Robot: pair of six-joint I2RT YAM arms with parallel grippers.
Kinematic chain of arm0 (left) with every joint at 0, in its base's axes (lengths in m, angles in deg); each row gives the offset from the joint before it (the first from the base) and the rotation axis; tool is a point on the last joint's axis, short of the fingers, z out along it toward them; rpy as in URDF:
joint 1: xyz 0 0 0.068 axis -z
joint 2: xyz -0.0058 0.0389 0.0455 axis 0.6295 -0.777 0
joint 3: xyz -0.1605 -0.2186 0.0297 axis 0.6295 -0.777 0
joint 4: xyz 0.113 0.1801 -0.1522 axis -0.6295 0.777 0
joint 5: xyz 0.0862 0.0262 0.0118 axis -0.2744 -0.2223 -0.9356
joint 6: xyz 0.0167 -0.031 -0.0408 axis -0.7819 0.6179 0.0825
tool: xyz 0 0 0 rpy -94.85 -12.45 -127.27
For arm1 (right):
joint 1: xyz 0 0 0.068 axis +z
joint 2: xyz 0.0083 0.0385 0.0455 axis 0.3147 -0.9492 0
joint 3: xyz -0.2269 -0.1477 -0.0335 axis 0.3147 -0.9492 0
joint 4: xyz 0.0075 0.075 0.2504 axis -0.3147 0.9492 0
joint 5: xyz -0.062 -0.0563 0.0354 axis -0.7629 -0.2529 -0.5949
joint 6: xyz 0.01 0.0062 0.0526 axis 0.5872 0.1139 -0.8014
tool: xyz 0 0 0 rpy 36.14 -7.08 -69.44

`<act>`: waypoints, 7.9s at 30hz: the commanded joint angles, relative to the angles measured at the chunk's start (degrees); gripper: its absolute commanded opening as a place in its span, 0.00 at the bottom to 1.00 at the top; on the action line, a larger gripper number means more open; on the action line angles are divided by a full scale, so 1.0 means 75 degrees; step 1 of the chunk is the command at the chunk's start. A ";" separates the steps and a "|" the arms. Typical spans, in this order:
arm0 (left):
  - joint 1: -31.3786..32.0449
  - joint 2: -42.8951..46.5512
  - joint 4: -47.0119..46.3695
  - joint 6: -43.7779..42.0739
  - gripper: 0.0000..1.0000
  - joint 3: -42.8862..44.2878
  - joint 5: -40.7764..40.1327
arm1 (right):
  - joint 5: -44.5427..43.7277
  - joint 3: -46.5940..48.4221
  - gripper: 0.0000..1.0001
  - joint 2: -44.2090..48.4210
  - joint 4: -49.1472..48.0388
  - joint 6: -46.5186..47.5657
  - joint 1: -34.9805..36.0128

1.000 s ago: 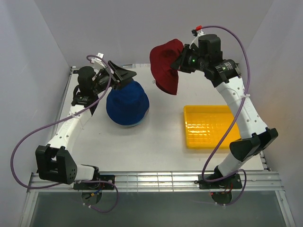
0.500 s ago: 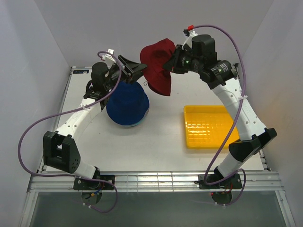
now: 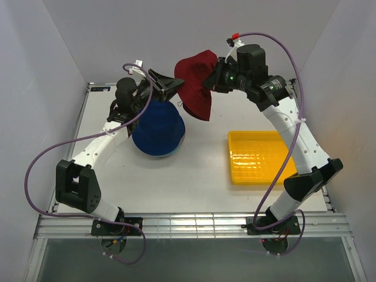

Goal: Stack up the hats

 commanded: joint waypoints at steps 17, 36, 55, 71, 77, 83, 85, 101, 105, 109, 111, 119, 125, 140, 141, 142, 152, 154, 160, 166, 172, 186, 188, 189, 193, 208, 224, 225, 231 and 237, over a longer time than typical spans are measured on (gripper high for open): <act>0.0024 0.0368 -0.0025 -0.0388 0.00 -0.0393 0.0168 | 0.0168 -0.0037 0.09 -0.0334 0.0061 0.0921 0.0141; 0.0012 0.0146 -0.0681 -0.0377 0.00 -0.0077 -0.0207 | -0.0417 -0.0822 0.55 -0.0381 -0.0008 0.1073 0.0165; -0.0643 0.0263 -0.1068 -0.0142 0.00 -0.0182 0.0109 | -0.0090 -0.1138 0.71 -0.0065 -0.0196 0.1156 -0.0058; -0.1745 0.1376 -0.1982 0.0069 0.00 -0.1693 0.1351 | 0.1222 -0.0857 0.76 -0.0592 -0.0758 0.0758 -0.0702; -0.2260 0.2020 -0.2158 -0.0013 0.00 -0.2549 0.1725 | 0.1960 -0.0927 0.77 -0.0897 -0.1379 0.0499 -0.0797; -0.2917 0.2465 -0.2322 -0.0025 0.00 -0.3369 0.2019 | 0.2675 -0.1197 0.77 -0.0979 -0.2163 0.0359 -0.0797; -0.3070 0.2536 -0.2380 -0.0013 0.00 -0.3626 0.2113 | 0.2840 -0.1290 0.77 -0.0967 -0.2305 0.0417 -0.0797; -0.3808 0.2677 -0.4369 0.0443 0.00 -0.5525 0.2675 | 0.2723 -0.1478 0.75 -0.1260 -0.2071 0.0734 -0.0550; -0.4170 0.2479 -0.5460 0.0912 0.00 -0.6123 0.2804 | 0.2723 -0.1677 0.75 -0.1354 -0.2094 0.0734 -0.0550; -0.4452 0.2209 -0.6398 0.1345 0.00 -0.6674 0.2863 | 0.2711 -0.1783 0.75 -0.1436 -0.2141 0.0722 -0.0550; -0.4581 0.1998 -0.6786 0.1533 0.00 -0.6780 0.2863 | 0.2711 -0.1806 0.75 -0.1482 -0.2141 0.0722 -0.0550; -0.4839 0.1202 -0.7945 0.2459 0.00 -0.6933 0.2652 | 0.2723 -0.1912 0.75 -0.1565 -0.2188 0.0722 -0.0550; -0.5062 0.0498 -0.8753 0.2997 0.00 -0.6991 0.2559 | 0.2758 -0.1935 0.75 -0.1623 -0.2200 0.0710 -0.0550; -0.5144 -0.0932 -0.9518 0.3268 0.00 -0.6980 0.2617 | 0.3039 -0.2088 0.73 -0.1893 -0.2434 0.0476 -0.0504; -0.5144 -0.1013 -0.9494 0.3257 0.00 -0.6980 0.2617 | 0.3120 -0.2088 0.72 -0.1962 -0.2492 0.0429 -0.0492; -0.5144 -0.1037 -0.9471 0.3245 0.00 -0.6968 0.2605 | 0.3168 -0.2099 0.71 -0.1998 -0.2539 0.0394 -0.0480; -0.5144 -0.0979 -0.8067 0.2461 0.00 -0.6839 0.2582 | 0.3765 -0.2170 0.62 -0.2537 -0.3347 -0.0438 -0.0433; -0.5156 -0.0921 -0.7738 0.2250 0.00 -0.6757 0.2570 | 0.3894 -0.2193 0.60 -0.2654 -0.3523 -0.0671 -0.0410; -0.5144 -0.0944 -0.7151 0.1909 0.00 -0.6687 0.2547 | 0.4000 -0.2123 0.60 -0.3017 -0.3805 -0.1000 -0.0421; -0.5144 -0.0827 -0.6612 0.1605 0.00 -0.6605 0.2512 | 0.4269 -0.2240 0.59 -0.3287 -0.4460 -0.1515 -0.0421; -0.5144 -0.0569 -0.5792 0.1206 0.00 -0.6453 0.2453 | 0.4481 -0.2626 0.58 -0.3288 -0.5187 -0.2031 -0.0410; -0.5156 -0.0347 -0.5018 0.0714 0.00 -0.6300 0.2406 | 0.4739 -0.3118 0.56 -0.2983 -0.6136 -0.2653 -0.0410; -0.5156 -0.0311 -0.4877 0.0667 0.00 -0.6265 0.2394 | 0.4727 -0.3201 0.56 -0.2866 -0.6161 -0.2653 -0.0410; -0.5156 -0.0288 -0.4842 0.0643 0.00 -0.6253 0.2406 | 0.4738 -0.3201 0.56 -0.2854 -0.6172 -0.2653 -0.0398; -0.5156 -0.0276 -0.4760 0.0631 0.00 -0.6230 0.2394 | 0.4867 -0.3294 0.56 -0.2842 -0.6429 -0.2828 -0.0398; -0.5156 -0.0030 -0.3822 0.0116 0.00 -0.6007 0.2254 | 0.5055 -0.3564 0.49 -0.2795 -0.7063 -0.3285 -0.0398; -0.5156 0.0111 -0.2627 -0.0482 0.00 -0.5609 0.1996 | 0.4856 -0.3436 0.08 -0.3240 -0.7041 -0.3486 -0.0398; -0.5156 0.0111 -0.2569 -0.0493 0.00 -0.5597 0.1984 | 0.4774 -0.3401 0.08 -0.3299 -0.6901 -0.3323 -0.0398; -0.5156 0.0205 -0.1668 -0.0915 0.00 -0.5340 0.1715 | 0.4071 -0.3061 0.08 -0.3580 -0.5436 -0.2630 -0.0398; -0.5156 0.0193 -0.0285 -0.1558 0.00 -0.5035 0.1247 | 0.3602 -0.3201 0.08 -0.3791 -0.4685 -0.2372 -0.0410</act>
